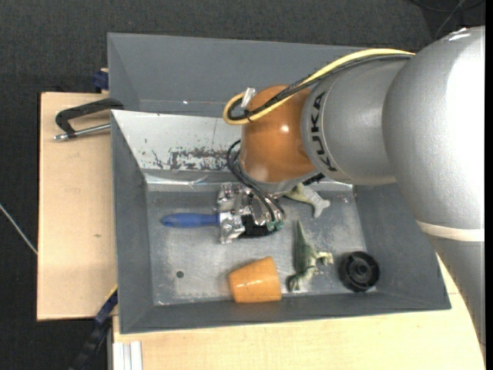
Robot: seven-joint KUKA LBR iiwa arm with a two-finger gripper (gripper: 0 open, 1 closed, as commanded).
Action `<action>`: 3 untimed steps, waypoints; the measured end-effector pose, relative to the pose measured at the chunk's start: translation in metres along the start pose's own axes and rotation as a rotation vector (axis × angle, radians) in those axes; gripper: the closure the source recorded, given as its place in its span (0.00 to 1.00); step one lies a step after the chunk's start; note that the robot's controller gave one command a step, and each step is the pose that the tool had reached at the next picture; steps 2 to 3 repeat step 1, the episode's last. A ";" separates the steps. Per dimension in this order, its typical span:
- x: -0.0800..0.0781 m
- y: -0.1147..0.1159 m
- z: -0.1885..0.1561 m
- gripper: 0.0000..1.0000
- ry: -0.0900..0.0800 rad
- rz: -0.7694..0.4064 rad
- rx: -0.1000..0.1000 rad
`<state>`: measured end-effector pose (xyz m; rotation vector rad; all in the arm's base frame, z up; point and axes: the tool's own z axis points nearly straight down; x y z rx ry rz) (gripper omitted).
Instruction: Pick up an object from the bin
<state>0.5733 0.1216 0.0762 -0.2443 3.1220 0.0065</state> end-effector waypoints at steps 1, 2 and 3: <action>-0.004 0.001 -0.091 1.00 -0.003 0.000 0.002; -0.004 0.001 -0.091 1.00 -0.003 0.000 0.002; -0.004 0.001 -0.091 1.00 -0.003 0.000 0.002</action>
Offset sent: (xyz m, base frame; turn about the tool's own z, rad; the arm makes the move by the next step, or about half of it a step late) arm 0.0000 -0.0001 0.0857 0.0000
